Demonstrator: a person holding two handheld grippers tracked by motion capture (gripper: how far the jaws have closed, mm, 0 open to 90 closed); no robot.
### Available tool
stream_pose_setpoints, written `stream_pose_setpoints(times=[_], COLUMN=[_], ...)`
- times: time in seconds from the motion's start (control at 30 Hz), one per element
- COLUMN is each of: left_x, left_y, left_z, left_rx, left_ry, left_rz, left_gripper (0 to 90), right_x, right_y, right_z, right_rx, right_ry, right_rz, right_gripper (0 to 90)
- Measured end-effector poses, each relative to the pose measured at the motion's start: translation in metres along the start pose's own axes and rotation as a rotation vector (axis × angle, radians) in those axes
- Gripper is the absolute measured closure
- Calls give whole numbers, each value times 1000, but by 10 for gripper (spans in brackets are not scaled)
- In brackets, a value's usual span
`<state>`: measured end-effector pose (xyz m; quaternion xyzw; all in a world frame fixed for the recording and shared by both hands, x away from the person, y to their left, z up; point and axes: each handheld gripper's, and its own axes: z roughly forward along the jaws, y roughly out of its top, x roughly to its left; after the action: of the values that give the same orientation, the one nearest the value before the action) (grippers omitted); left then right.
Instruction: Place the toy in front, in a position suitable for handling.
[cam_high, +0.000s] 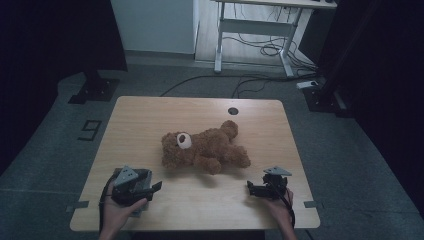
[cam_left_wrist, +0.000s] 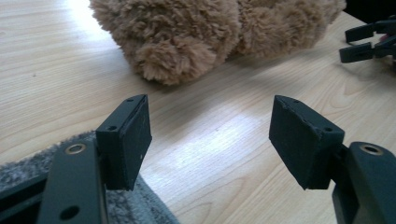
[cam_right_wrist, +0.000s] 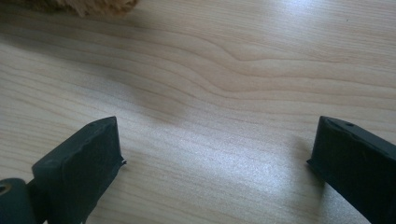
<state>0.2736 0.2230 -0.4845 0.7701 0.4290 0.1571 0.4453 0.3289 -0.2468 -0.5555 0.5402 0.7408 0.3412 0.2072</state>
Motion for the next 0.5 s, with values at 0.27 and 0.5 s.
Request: stream_pose_setpoints(times=[0.27,0.5], left_x=[-1,-7], left_y=[-3,6], left_z=[-6,-7], left_rx=[-17,-37], left_ry=[5,7], left_rz=[-25,-8], left_gripper=[288,281], right_x=[1,-4], right_y=[0,5], right_z=[0,-9], right_rx=[0,-79], right_ry=[-17,45], right_rz=[-12,20], right_gripper=[47,96])
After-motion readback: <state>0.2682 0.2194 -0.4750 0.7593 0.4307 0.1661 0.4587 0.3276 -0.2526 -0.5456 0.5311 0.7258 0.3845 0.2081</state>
